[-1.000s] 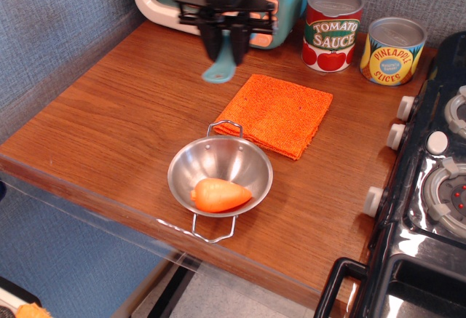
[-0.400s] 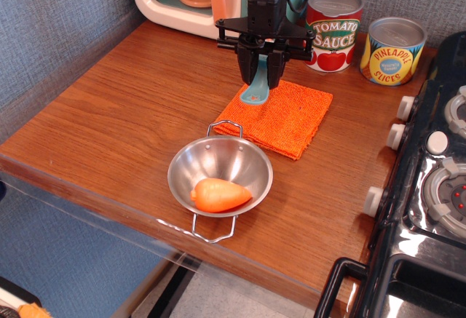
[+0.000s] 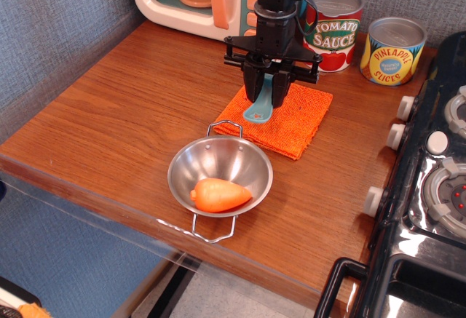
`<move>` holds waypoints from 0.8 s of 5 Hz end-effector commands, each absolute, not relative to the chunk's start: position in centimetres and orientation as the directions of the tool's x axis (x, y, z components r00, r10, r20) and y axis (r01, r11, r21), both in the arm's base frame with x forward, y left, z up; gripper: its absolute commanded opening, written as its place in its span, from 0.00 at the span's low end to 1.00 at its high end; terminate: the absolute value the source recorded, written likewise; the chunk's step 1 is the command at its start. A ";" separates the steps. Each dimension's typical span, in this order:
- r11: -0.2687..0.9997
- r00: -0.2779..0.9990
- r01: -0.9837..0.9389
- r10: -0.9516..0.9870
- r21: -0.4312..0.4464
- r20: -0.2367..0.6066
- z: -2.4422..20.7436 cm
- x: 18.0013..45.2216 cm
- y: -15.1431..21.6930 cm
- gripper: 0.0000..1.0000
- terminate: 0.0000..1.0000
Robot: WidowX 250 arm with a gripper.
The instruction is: Place the blue utensil on the orange towel.
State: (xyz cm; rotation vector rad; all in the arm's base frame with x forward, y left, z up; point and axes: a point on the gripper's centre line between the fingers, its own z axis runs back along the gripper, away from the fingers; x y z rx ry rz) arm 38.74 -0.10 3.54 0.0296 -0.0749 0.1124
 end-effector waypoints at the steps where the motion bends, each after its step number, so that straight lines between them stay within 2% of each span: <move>1: 0.995 0.989 -0.098 0.094 0.024 0.110 5.2 38.4 -0.5 1.00 0.00; 3: 1.000 0.988 -0.029 0.029 0.002 0.153 10.5 36.9 -0.4 1.00 0.00; 4: 1.000 0.990 -0.005 0.004 0.007 0.143 10.9 36.0 -0.1 1.00 0.00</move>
